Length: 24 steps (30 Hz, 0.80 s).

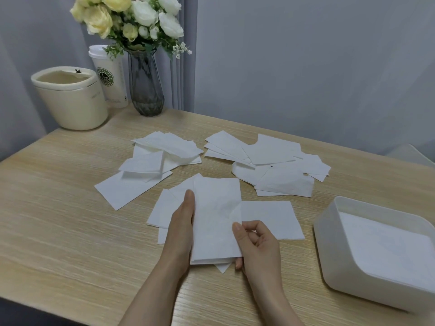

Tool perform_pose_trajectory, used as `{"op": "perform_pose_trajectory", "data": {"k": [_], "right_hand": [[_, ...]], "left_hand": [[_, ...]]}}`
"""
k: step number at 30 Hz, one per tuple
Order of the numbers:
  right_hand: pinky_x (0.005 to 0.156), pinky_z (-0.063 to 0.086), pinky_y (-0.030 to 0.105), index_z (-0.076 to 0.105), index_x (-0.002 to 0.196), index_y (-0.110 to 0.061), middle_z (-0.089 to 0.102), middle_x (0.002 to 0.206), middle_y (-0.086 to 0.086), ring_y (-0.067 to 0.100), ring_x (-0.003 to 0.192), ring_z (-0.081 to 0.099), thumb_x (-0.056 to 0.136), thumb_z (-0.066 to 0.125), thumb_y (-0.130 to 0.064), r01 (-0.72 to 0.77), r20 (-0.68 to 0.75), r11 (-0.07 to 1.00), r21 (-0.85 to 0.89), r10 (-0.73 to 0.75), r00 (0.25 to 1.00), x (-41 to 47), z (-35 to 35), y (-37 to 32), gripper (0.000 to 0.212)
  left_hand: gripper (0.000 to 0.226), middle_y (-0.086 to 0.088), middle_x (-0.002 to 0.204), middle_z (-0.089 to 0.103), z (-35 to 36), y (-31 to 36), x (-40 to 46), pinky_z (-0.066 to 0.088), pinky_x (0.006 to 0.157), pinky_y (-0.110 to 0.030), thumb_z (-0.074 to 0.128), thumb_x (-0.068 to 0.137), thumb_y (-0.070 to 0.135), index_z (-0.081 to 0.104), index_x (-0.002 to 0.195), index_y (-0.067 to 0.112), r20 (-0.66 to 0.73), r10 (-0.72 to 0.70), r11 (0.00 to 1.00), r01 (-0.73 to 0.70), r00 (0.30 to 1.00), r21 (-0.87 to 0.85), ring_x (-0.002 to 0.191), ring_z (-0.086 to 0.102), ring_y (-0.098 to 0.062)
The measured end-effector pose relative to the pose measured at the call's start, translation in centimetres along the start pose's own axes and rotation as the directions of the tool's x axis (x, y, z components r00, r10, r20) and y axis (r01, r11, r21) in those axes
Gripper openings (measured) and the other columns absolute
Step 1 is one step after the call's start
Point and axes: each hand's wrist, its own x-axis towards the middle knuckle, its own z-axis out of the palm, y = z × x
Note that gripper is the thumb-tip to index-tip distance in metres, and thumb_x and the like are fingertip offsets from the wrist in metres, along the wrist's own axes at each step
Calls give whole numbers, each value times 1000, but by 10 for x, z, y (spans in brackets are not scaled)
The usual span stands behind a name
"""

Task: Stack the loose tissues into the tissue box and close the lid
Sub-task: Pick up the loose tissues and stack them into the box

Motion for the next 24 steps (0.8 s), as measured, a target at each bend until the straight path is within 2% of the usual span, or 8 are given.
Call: {"op": "perform_pose_trajectory", "data": {"k": [5, 8, 10, 13, 16, 18, 21, 24], "right_hand": [[39, 34, 21, 59, 85, -1, 54, 50, 6, 14, 36, 40, 90, 65, -21, 4, -6, 1000, 1, -4, 1000, 1, 0, 3, 21], [41, 35, 21, 61, 86, -6, 59, 59, 7, 13, 40, 44, 89, 66, -21, -3, -10, 1000, 2, 3, 1000, 0, 0, 4, 17], [49, 42, 20, 63, 93, -18, 64, 73, 1, 9, 51, 50, 88, 68, -21, 44, -43, 999, -16, -44, 998, -1, 0, 3, 7], [65, 44, 12, 57, 109, -42, 57, 98, -18, 3, 66, 51, 90, 64, -25, 189, -71, 960, -206, -207, 976, -3, 1, 4, 26], [74, 40, 10, 47, 124, -46, 52, 100, -27, 5, 88, 50, 95, 55, -28, 252, 6, 905, -342, -266, 964, -2, 3, 4, 35], [76, 39, 10, 44, 130, -46, 53, 91, -16, 4, 88, 48, 96, 52, -28, 242, 40, 896, -371, -245, 969, -2, 2, 7, 39], [77, 39, 7, 39, 133, -47, 49, 94, -4, 1, 82, 50, 97, 51, -31, 199, 62, 911, -360, -190, 980, -4, 3, 8, 42], [77, 39, 5, 43, 131, -46, 52, 98, -5, -3, 82, 52, 94, 56, -28, 162, 45, 946, -281, -155, 987, -6, 3, 6, 43]], "left_hand": [[20, -11, 101, 75, -2, -4, 2, 55, 76, -39, 49, 100, 12, 68, 105, 12, 25, 55, 997, -56, 998, 57, 86, 71, -22], [22, -8, 99, 76, -3, -5, 2, 55, 80, -41, 47, 100, 8, 68, 106, 15, 27, 70, 995, -72, 997, 74, 89, 71, -24], [23, -7, 101, 76, -3, -5, 2, 55, 79, -39, 47, 100, 8, 68, 108, 15, 24, 76, 995, -77, 997, 63, 92, 71, -24], [23, -6, 101, 76, -4, -5, 3, 55, 75, -34, 47, 100, 8, 67, 109, 15, 38, 74, 996, -75, 997, 43, 90, 72, -21], [24, -6, 101, 76, -3, -4, 1, 56, 70, -29, 46, 100, 8, 67, 111, 14, 85, 68, 997, -71, 994, 30, 89, 73, -20], [23, -5, 102, 76, -3, -4, 0, 57, 72, -30, 47, 101, 10, 66, 112, 14, 96, 69, 997, -72, 993, 30, 91, 72, -21], [22, -4, 105, 75, -2, -5, 0, 56, 79, -37, 49, 100, 12, 66, 114, 16, 98, 73, 996, -77, 993, 37, 95, 72, -23], [22, -3, 103, 75, -2, -7, 1, 56, 77, -36, 50, 100, 10, 66, 112, 17, 61, 91, 995, -94, 994, 45, 94, 72, -22]]}}
